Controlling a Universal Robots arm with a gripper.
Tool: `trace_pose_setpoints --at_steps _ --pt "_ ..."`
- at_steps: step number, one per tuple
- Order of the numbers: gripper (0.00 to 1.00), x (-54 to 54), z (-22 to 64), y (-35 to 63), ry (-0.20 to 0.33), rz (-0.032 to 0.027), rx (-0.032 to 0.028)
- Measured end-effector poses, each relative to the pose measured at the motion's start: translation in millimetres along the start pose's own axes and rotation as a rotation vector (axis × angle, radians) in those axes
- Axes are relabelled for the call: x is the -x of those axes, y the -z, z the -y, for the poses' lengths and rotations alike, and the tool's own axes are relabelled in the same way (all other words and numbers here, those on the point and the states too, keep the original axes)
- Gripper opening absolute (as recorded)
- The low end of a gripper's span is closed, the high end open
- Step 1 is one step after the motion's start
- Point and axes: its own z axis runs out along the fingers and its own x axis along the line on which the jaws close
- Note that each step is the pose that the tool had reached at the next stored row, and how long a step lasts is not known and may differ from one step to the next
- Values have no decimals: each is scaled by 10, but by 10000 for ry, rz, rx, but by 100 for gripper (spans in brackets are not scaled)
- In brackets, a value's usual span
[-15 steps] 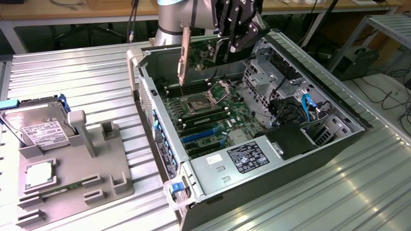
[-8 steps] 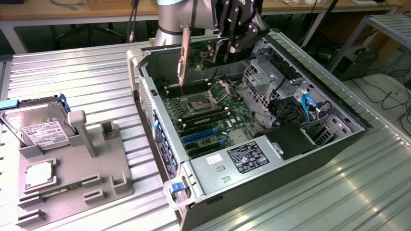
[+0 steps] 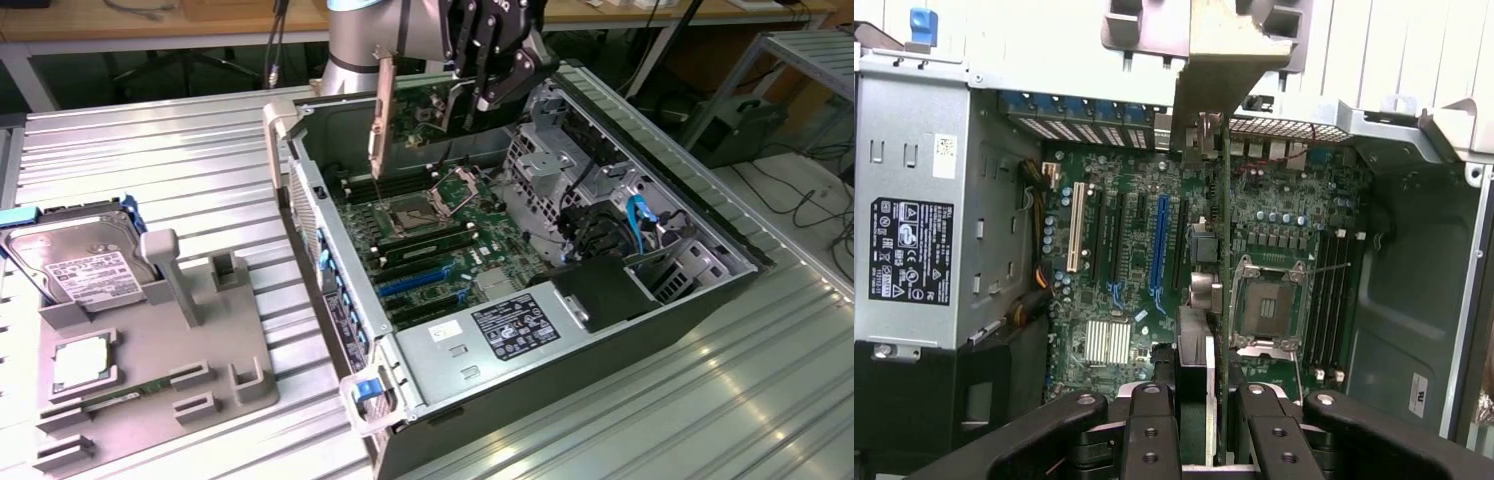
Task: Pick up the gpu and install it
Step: 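Insert the gpu into the slot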
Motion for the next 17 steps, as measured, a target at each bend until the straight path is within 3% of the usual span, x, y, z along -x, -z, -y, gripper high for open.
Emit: trace_pose_setpoints --at_steps 17 --pt "28 0 0 -24 -158 0 -3"
